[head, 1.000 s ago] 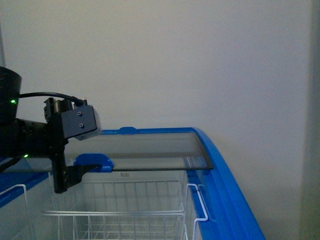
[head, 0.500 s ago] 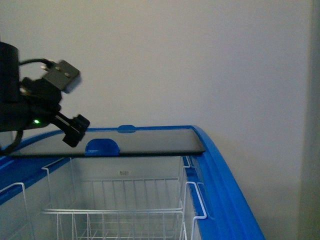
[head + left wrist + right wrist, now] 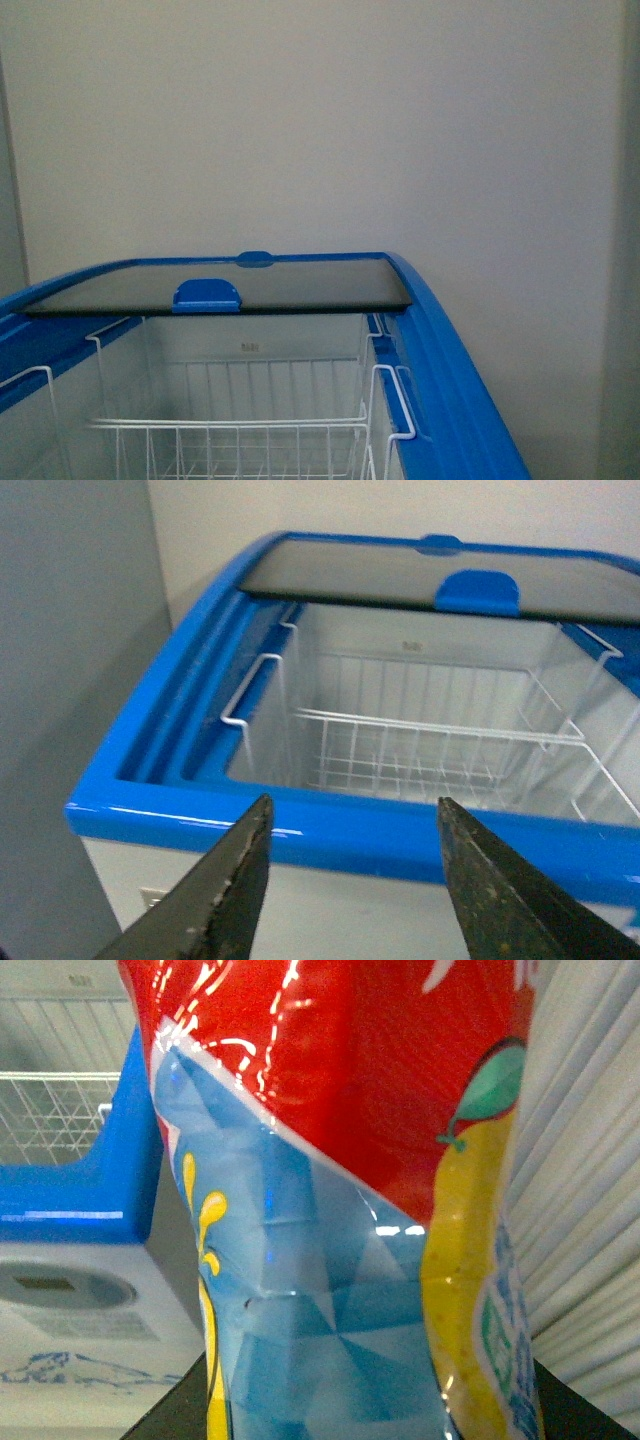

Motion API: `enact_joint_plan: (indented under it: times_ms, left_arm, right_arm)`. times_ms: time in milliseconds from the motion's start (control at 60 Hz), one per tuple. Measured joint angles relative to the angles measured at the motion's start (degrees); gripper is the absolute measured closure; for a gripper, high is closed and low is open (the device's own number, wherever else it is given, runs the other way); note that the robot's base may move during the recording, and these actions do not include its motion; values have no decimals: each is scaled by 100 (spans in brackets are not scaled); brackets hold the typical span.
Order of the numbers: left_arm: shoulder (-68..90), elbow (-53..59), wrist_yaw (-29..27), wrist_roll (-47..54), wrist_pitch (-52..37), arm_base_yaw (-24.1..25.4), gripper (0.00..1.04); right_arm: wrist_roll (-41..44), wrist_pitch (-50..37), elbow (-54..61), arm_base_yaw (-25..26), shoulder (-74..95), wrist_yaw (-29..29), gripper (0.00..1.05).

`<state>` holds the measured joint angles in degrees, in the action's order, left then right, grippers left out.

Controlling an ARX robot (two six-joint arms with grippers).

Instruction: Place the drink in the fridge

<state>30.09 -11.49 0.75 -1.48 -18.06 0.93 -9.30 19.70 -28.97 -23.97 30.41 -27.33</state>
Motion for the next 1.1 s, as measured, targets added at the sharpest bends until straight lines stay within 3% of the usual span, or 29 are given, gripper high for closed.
enact_joint_plan:
  times_ms: [100, 217, 283, 383, 467, 733, 1100]
  left_arm:
    - [-258, 251, -61, 59, 2, -72, 77]
    - [-494, 413, -70, 70, 13, -74, 97]
    - [-584, 479, -70, 70, 48, -79, 102]
    - [-809, 612, -76, 90, 133, -79, 102]
    - [-916, 675, -74, 90, 190, -79, 102]
    - [-1329, 839, -74, 92, 433, -79, 102]
    - [-1880, 1067, -76, 101, 671, -81, 102]
  right_arm:
    - [772, -833, -761, 614, 1121, 662, 63]
    - [1947, -1255, -1692, 365, 2308, 1117, 63]
    - [2594, -1246, -2100, 170, 2828, 1386, 63]
    - [4035, -914, -3217, -199, 4041, 1910, 63]
    - [4625, -590, -3788, -306, 4586, 2079, 63]
    - [6518, -197, -5145, -393, 6354, 1851, 63]
    - [7062, -387, -6011, -518, 8026, 1871, 63]
